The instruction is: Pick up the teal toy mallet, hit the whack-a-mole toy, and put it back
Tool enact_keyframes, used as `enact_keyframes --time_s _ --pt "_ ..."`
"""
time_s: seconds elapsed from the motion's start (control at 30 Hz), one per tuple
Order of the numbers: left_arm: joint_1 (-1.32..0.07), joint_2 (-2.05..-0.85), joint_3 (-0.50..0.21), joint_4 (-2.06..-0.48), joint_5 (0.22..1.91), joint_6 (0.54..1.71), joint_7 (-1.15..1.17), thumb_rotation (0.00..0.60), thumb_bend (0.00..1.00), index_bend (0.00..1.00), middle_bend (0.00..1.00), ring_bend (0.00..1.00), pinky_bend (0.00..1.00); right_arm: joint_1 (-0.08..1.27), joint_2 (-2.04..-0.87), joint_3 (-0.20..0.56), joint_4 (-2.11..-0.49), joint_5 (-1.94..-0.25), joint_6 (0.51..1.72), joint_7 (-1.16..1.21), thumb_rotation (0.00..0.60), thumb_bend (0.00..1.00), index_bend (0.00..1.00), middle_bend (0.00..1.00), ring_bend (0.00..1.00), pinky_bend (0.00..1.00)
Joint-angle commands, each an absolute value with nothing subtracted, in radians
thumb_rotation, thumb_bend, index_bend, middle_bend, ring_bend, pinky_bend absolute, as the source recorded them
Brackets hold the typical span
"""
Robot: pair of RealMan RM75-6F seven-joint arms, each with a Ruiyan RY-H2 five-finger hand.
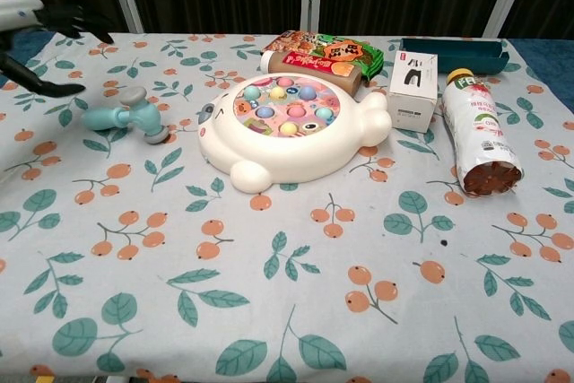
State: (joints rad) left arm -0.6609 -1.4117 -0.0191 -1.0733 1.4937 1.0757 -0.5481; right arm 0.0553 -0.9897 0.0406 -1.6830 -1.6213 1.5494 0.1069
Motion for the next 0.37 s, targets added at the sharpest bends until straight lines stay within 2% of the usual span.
enact_keyframes --time_s 0.03,0.2,0.37 --pt "-0.542 -1.303 -0.075 -1.197 1.361 1.194 -0.357 0.598 0.28 0.12 0.14 0.05 0.10 0.076 -0.973 0.045 -1.673 -1.622 1.521 0.148 0.600 0.17 0.13 0.21 0.00 0.00" --pt "-0.388 -1.224 -0.078 -1.352 1.249 1.351 -0.145 0.600 0.27 0.14 0.14 0.05 0.10 0.105 -0.975 0.053 -1.643 -1.616 1.486 0.191 0.600 0.17 0.13 0.18 0.00 0.00" --pt "-0.254 -1.174 -0.033 -1.484 1.255 1.500 -0.040 0.600 0.27 0.15 0.14 0.05 0.08 0.110 -0.993 0.050 -1.625 -1.624 1.488 0.207 0.600 0.17 0.12 0.16 0.00 0.00"
